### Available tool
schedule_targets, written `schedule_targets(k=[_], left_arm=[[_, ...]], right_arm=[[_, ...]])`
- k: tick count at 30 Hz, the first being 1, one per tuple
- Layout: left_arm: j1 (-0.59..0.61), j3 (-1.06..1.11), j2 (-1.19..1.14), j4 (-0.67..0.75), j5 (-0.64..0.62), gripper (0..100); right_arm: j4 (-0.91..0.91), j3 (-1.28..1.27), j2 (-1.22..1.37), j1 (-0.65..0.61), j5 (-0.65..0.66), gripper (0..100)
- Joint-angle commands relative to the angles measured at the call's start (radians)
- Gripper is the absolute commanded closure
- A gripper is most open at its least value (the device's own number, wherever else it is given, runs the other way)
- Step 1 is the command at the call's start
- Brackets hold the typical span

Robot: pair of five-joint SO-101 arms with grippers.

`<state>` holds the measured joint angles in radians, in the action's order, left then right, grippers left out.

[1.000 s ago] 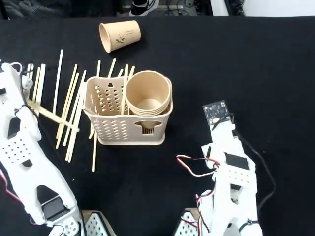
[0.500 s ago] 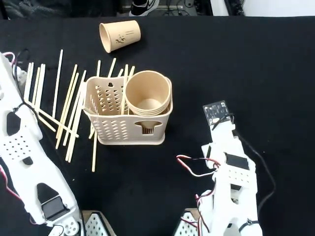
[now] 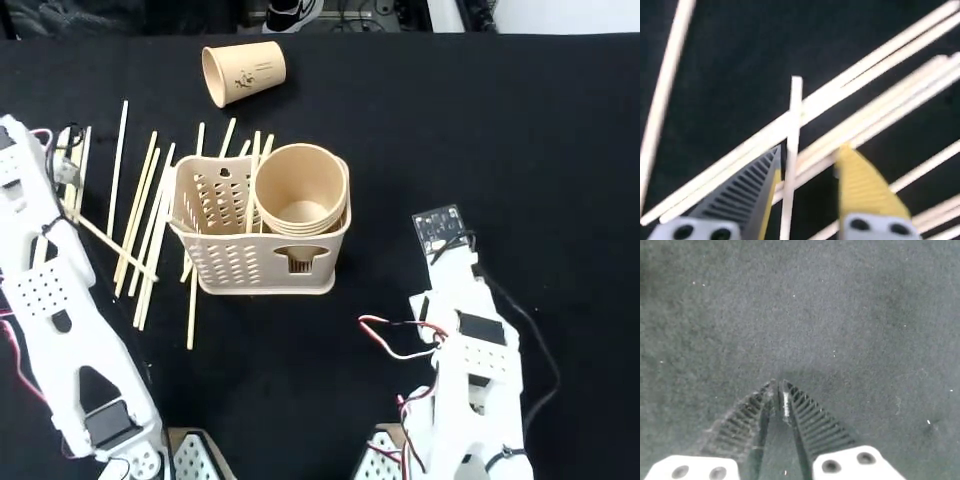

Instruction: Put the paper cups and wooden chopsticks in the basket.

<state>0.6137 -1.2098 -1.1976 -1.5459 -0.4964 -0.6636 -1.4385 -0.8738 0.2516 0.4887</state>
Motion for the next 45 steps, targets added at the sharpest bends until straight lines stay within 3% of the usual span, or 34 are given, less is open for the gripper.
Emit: schedule_targets(k=[1, 9, 21, 28, 32, 39, 45], left_arm=[[0.033, -0.077, -0.020, -0.046, 0.017, 98], [0.005, -0.320, -0.023, -0.216, 0.023, 97], [-0.024, -0.407, 0.020, -0.216, 0.230, 97], [-0.024, -0.440, 0.293, -0.221, 0.285, 97], [-0.044, -0.269, 0.575, -0.222, 0.284, 97], [-0.185, 0.303, 1.166, -0.204, 0.284, 97], [-0.338, 0.645, 1.634, 0.015, 0.284, 97]], right_arm=[[0.012, 0.002, -0.018, -0.011, 0.011, 98.6], [0.014, 0.002, -0.018, -0.011, 0.011, 98.6], [0.015, 0.002, -0.018, -0.011, 0.011, 98.6], [0.017, 0.002, -0.018, -0.011, 0.011, 98.6], [0.017, 0.002, -0.018, -0.011, 0.011, 98.6], [0.017, 0.002, -0.018, -0.011, 0.011, 98.6], [0.017, 0.002, -0.018, -0.011, 0.011, 98.6]])
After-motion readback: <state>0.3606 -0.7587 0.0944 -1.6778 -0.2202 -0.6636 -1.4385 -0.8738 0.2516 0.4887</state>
